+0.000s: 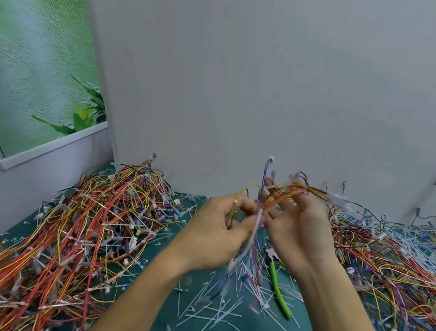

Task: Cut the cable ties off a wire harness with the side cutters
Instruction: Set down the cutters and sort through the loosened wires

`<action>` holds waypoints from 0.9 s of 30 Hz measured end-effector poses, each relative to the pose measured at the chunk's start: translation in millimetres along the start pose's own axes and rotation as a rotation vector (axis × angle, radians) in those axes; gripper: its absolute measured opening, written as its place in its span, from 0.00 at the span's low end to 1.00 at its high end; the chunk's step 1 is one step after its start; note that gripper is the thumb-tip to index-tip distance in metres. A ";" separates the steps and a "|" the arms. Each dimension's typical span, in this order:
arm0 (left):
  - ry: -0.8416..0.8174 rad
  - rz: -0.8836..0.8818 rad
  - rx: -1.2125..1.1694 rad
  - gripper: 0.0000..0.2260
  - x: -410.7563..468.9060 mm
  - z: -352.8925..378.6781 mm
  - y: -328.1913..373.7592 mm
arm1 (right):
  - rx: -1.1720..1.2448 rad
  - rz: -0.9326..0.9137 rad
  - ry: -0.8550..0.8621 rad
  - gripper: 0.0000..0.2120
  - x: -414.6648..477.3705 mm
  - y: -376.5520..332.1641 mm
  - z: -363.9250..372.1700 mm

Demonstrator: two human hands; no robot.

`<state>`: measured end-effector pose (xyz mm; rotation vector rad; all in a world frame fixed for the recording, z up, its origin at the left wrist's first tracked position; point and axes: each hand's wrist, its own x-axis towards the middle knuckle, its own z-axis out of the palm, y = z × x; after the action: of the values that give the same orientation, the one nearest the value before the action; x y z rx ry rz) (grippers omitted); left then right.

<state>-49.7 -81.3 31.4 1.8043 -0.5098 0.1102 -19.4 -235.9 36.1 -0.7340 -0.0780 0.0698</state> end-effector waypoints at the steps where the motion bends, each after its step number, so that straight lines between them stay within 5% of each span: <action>1: 0.035 -0.001 0.007 0.04 1.5 -6.4 0.7 | -0.036 0.005 -0.012 0.05 -0.6 -4.2 0.6; 5: 0.193 -0.081 -0.114 0.09 7.6 -32.5 -0.8 | -0.221 -0.031 -0.072 0.11 -0.2 -14.7 -3.7; 9: 0.185 -0.142 -0.375 0.14 11.1 -48.9 -2.7 | -0.422 -0.131 -0.138 0.20 -6.8 -16.5 -1.2; 16: 0.085 -0.197 -0.818 0.13 19.6 -69.1 -11.8 | -0.677 -0.304 -0.076 0.07 -7.6 -19.2 -6.0; 23: 0.048 -0.269 -0.822 0.15 22.9 -72.0 -0.1 | -0.720 -0.299 -0.061 0.16 -11.3 -25.0 -5.3; 27: 0.006 -0.312 -0.812 0.18 23.6 -70.4 5.8 | -0.849 -0.233 -0.131 0.12 -13.9 -29.6 -6.4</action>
<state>-17.8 -23.2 65.5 1.0616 -0.2075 -0.2738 -31.6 -263.3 50.6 -1.5625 -0.3295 -0.1498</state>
